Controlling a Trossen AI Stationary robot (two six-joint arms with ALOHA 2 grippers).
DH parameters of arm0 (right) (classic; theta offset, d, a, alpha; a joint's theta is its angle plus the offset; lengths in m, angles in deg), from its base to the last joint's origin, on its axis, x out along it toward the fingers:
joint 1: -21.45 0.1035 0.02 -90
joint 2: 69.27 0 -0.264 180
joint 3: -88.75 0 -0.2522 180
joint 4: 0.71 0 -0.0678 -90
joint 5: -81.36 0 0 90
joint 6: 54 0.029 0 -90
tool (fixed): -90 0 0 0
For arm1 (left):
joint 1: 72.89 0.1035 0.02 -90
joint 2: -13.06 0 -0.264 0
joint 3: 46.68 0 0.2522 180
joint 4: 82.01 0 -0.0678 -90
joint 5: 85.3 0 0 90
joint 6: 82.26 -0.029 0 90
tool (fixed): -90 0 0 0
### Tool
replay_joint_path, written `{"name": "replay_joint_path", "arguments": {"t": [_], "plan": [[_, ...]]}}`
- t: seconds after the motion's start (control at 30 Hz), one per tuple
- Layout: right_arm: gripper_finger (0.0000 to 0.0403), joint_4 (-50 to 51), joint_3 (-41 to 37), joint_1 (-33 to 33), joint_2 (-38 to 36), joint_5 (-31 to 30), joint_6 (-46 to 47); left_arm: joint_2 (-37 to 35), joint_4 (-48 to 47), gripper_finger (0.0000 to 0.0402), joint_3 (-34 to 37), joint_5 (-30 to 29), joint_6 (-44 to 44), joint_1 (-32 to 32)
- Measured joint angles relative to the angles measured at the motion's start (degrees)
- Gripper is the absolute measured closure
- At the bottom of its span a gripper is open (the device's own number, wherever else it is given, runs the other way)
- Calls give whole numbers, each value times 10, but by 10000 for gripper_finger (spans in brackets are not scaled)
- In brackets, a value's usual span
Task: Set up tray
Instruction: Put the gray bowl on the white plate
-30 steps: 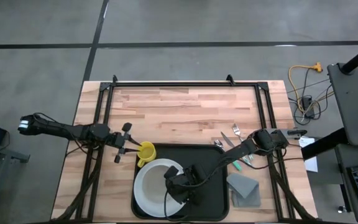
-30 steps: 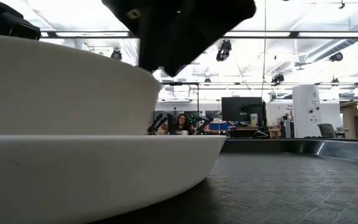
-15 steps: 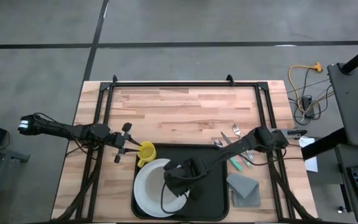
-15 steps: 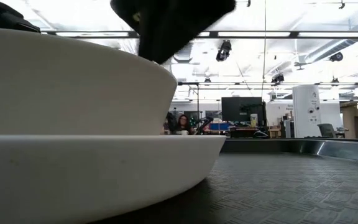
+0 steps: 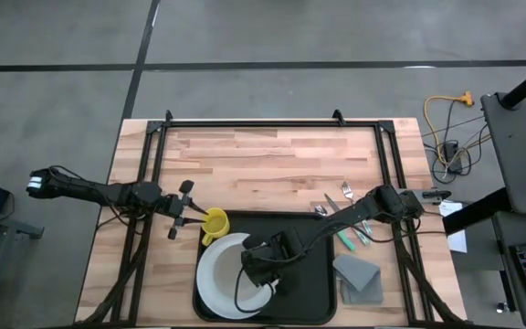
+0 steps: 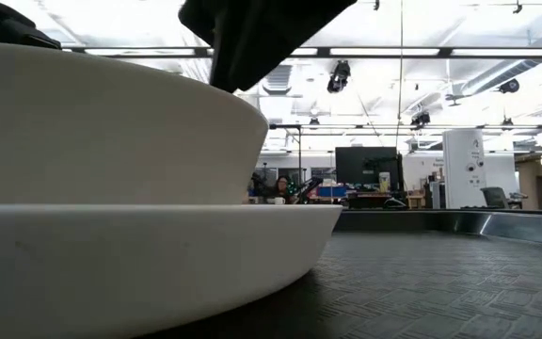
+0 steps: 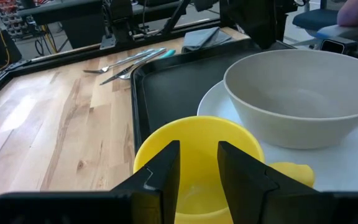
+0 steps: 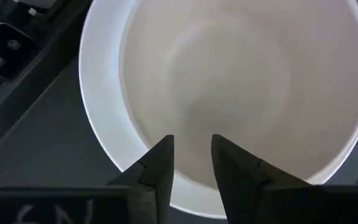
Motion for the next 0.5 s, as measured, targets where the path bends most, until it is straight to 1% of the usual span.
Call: {"name": "replay_joint_path", "arguments": {"t": [0.07,0.3,0.4,0.5], "plan": [[308,8,0,0,0,-14,19,0,0,307,0,0,0,0],[314,69,0,-2,-1,-106,95,0,0,307,0,0,0,0],[314,91,0,-4,-1,-112,132,0,0,307,0,0,0,0],[316,92,-10,-4,-2,-113,144,0,0,307,0,0,0,0]]}}
